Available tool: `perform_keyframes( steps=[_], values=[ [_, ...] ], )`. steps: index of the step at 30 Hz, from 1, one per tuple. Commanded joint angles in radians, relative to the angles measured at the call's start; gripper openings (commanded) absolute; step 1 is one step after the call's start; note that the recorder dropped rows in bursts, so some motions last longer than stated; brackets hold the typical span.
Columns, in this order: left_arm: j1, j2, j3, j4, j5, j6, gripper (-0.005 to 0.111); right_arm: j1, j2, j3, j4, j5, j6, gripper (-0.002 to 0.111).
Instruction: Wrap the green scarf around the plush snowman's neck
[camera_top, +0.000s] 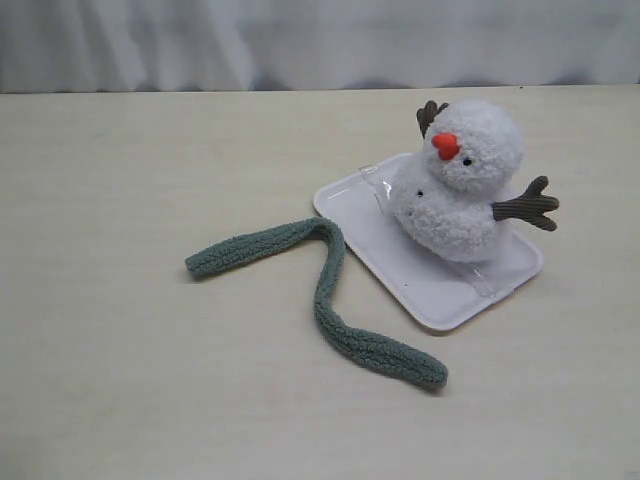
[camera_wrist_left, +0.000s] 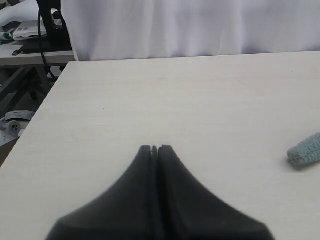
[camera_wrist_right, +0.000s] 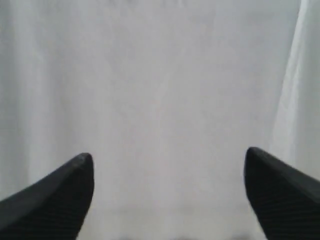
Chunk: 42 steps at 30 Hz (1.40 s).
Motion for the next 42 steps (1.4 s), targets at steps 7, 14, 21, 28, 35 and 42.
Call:
perform_keyframes(
  steps=[7,14,21,28,35,42],
  values=[
    [-0.004,-0.003,0.003,-0.004,-0.012,0.002,0.000,0.002,0.421,-0.307,0.393,0.618,-0.403,0.080],
    [-0.004,-0.003,0.003,-0.004,-0.012,0.002,0.000,0.002,0.669,-0.234,0.776,0.765,-0.735,0.075],
    [-0.004,-0.003,0.003,-0.004,-0.012,0.002,0.000,0.218,0.869,-0.085,0.801,0.462,-0.859,0.074],
    [-0.004,-0.003,0.003,-0.004,-0.012,0.002,0.000,0.462,1.130,-0.145,0.620,0.192,-0.580,0.074],
    [-0.004,-0.003,0.003,-0.004,-0.012,0.002,0.000,0.566,1.416,-0.330,0.427,0.244,-0.324,0.074],
    [-0.004,-0.003,0.003,-0.004,-0.010,0.002,0.000,0.581,1.617,-0.435,0.424,0.248,-0.290,0.074]
  ],
)
